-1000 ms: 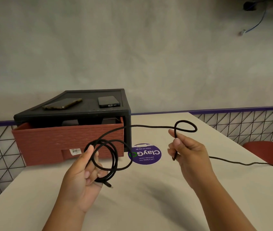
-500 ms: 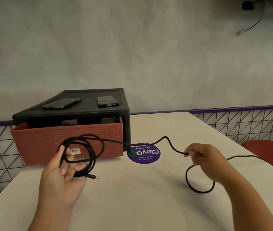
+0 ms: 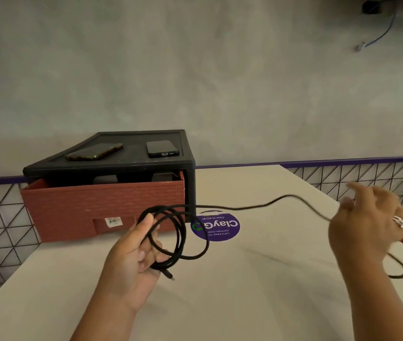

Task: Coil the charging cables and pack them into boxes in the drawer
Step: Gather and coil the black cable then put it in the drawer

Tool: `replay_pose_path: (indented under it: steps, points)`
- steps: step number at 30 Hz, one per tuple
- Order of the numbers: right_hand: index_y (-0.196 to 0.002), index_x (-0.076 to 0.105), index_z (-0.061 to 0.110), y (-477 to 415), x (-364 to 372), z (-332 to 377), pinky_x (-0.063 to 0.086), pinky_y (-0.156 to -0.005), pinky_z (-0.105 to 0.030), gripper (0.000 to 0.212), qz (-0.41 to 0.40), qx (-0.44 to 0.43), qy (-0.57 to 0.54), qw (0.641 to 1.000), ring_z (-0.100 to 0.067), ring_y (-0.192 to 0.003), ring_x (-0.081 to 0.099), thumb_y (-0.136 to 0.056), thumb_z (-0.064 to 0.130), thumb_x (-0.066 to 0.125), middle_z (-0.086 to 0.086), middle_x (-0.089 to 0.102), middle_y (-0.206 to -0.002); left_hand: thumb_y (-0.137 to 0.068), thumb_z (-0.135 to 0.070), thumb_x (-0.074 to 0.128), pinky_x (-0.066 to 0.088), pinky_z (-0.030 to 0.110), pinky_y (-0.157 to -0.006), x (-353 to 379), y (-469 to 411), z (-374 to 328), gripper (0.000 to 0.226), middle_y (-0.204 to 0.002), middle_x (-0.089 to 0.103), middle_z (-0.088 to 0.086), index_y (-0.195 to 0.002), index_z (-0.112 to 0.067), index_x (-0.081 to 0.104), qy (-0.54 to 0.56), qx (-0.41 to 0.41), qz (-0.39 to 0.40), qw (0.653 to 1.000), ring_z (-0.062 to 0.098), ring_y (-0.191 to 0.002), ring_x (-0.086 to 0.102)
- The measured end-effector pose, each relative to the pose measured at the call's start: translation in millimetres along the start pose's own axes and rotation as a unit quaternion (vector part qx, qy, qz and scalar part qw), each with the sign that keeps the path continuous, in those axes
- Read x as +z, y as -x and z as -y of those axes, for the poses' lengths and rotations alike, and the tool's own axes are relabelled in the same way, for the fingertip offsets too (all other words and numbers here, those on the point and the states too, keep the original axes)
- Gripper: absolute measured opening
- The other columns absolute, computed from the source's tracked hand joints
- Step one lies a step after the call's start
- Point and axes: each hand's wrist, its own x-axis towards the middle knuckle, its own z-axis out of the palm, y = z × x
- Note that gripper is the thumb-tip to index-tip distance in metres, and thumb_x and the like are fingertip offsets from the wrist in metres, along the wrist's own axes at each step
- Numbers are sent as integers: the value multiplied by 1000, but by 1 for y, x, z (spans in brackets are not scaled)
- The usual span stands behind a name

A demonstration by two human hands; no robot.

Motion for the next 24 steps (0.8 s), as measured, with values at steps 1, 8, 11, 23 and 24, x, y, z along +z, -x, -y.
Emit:
replay_pose_path:
  steps: [1, 8, 11, 23, 24]
  points:
    - [-114, 60, 10, 5, 3, 7, 17, -106, -55, 36, -8, -40, -40, 998, -33, -119, 36, -82, 13, 42, -20, 49, -122, -89, -19, 51, 37, 15, -36, 2, 0, 3, 29, -33, 22, -10, -62, -13, 59, -8, -7, 0, 1000, 2, -25, 17]
    - [-132, 45, 23, 88, 17, 78, 34, -96, -24, 48, 285, -403, -185, 850, -15, -107, 46, -84, 16, 40, -2, 61, -118, -76, -24, 59, 25, 18, -43, 10, 8, 10, 31, -35, 24, -11, -46, -19, 63, -80, -32, 41, 995, 2, -29, 16]
    - [-126, 55, 28, 93, 18, 79, 47, -84, -30, 41, 355, -334, -235, 841, -18, -99, 58, -89, 19, 40, 5, 65, -110, -69, -22, 59, 22, 18, -41, 8, 8, 7, 24, -39, 28, -9, -45, -17, 60, -72, -40, 40, 996, 2, -29, 16]
    - [-99, 50, 24, 61, 23, 47, 32, -49, -18, 9, 344, -169, -71, 921, -8, -61, 46, -98, 23, 40, 12, 47, -65, -91, -33, 52, 40, 26, -61, -19, -16, -4, 28, -54, 37, -1, -77, -9, 57, 139, -138, 297, 935, 13, -46, 32]
    - [-95, 51, 22, 63, 27, 47, 33, -51, -21, 11, 367, -184, -44, 911, -14, -65, 48, -97, 20, 41, 9, 50, -69, -100, -34, 26, 37, 27, -71, -26, -16, -2, 42, -63, 39, 1, -88, -7, 56, 117, -87, 230, 962, 15, -54, 34]
